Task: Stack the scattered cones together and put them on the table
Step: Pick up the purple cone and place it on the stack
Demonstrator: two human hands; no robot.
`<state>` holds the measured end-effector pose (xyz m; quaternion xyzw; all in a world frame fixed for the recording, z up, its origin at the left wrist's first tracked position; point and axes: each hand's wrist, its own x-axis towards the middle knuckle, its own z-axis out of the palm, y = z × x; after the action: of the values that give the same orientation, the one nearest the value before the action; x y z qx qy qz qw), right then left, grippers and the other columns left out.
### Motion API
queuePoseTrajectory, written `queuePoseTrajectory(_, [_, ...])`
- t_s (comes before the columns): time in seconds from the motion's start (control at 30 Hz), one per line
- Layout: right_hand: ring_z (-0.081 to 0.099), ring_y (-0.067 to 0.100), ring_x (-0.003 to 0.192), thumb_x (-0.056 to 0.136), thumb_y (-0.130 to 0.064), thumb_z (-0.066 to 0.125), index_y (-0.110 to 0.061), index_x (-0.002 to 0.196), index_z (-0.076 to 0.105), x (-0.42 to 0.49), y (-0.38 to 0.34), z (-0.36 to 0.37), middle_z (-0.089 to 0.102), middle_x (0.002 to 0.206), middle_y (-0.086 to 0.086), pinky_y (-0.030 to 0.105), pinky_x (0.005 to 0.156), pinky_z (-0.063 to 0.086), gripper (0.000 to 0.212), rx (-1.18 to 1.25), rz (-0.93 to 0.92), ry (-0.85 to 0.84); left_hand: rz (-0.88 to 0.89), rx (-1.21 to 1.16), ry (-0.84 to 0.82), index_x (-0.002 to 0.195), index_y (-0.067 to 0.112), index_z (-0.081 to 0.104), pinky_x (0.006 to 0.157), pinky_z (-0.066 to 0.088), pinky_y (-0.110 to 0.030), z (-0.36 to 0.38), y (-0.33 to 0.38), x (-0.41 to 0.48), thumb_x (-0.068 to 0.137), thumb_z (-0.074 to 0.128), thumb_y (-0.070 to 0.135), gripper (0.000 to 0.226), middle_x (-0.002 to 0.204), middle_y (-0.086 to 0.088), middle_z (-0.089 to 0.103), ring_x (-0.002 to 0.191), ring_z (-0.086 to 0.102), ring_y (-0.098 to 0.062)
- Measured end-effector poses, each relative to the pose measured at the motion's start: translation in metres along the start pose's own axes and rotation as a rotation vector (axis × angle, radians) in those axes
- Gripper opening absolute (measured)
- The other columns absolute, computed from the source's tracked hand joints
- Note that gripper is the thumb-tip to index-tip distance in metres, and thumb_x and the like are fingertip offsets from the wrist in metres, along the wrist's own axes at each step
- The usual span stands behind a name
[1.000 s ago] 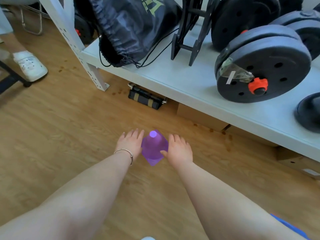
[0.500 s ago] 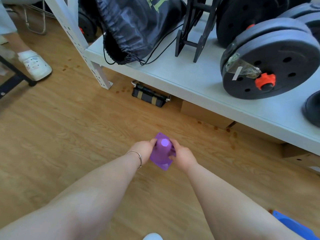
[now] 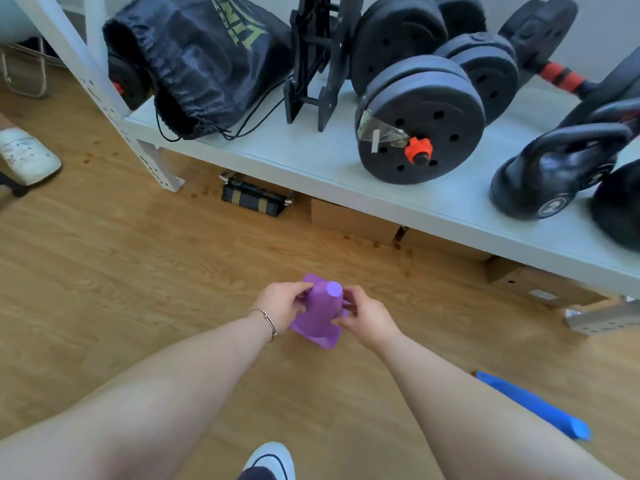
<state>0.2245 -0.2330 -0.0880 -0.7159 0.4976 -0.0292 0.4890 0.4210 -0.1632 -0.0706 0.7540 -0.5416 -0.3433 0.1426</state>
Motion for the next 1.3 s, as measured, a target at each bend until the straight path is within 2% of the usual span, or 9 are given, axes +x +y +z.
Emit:
queuePoseTrajectory(0.23, [0.063,0.006,0.111,0.075,-0.021,0.082,-0.028,0.126,0.058,-0.053,0.030,-0.084,0.068,0.121,-0.008,0.030,0.100,0.050,0.056,0.014,-0.072,0.024,0.158,-0.036,0.037,0.124,0.021,0.061,0.096,0.049,-0.035,0.022,0.078,-0.011,0.077,0.074,0.011,0.049,0.112,-0.004,0.066,0.106,0.064,-0.018])
queuePoseTrajectory(0.47, [0.062,0.000,0.112,0.079,-0.026,0.080,-0.044,0.125,0.058,-0.119,0.063,-0.166,0.067,0.119,-0.022,0.024,0.096,0.051,0.055,0.006,-0.115,0.093,0.229,-0.144,-0.042,0.121,0.025,0.057,0.094,0.052,-0.032,0.043,0.171,-0.028,0.077,0.075,0.011,0.050,0.114,0.000,0.060,0.102,0.062,-0.013])
queuePoseTrajectory(0.6, [0.065,-0.001,0.107,0.078,-0.024,0.081,-0.043,0.125,0.059,-0.159,0.080,-0.200,0.069,0.115,-0.021,0.023,0.093,0.053,0.055,0.009,-0.119,0.088,0.231,-0.160,-0.074,0.118,0.027,0.056,0.092,0.053,-0.032,0.061,0.216,-0.048,0.077,0.075,0.012,0.047,0.112,0.004,0.063,0.102,0.063,-0.012])
queuePoseTrajectory(0.7, [0.065,-0.001,0.108,0.077,-0.024,0.082,-0.042,0.127,0.059,-0.190,0.098,-0.216,0.069,0.116,-0.020,0.024,0.094,0.053,0.058,0.055,-0.110,0.116,0.243,-0.138,-0.095,0.115,0.029,0.057,0.089,0.054,-0.029,0.074,0.246,-0.060,0.075,0.076,0.014,0.047,0.110,0.006,0.064,0.099,0.064,-0.009])
queuePoseTrajectory(0.8, [0.063,-0.002,0.110,0.078,-0.024,0.080,-0.040,0.131,0.058,-0.216,0.116,-0.234,0.067,0.121,-0.022,0.022,0.093,0.052,0.059,0.075,-0.098,0.140,0.253,-0.143,-0.110,0.116,0.030,0.057,0.085,0.052,-0.020,0.088,0.276,-0.070,0.075,0.077,0.015,0.048,0.109,0.009,0.064,0.098,0.063,-0.004])
queuePoseTrajectory(1.13, [0.064,-0.003,0.108,0.079,-0.022,0.078,-0.044,0.130,0.057,-0.272,0.173,-0.276,0.068,0.119,-0.021,0.027,0.093,0.055,0.059,0.123,-0.023,0.183,0.305,-0.227,-0.155,0.117,0.033,0.059,0.080,0.050,-0.012,0.147,0.338,-0.085,0.075,0.077,0.013,0.050,0.106,0.013,0.065,0.097,0.064,-0.001])
queuePoseTrajectory(1.3, [0.062,0.004,0.115,0.079,-0.021,0.078,-0.040,0.135,0.053,-0.272,0.204,-0.256,0.065,0.126,-0.016,0.034,0.098,0.053,0.064,0.166,0.058,0.167,0.303,-0.130,-0.217,0.130,0.031,0.054,0.090,0.053,-0.024,0.178,0.333,-0.078,0.075,0.077,0.013,0.062,0.111,0.010,0.063,0.100,0.064,-0.008])
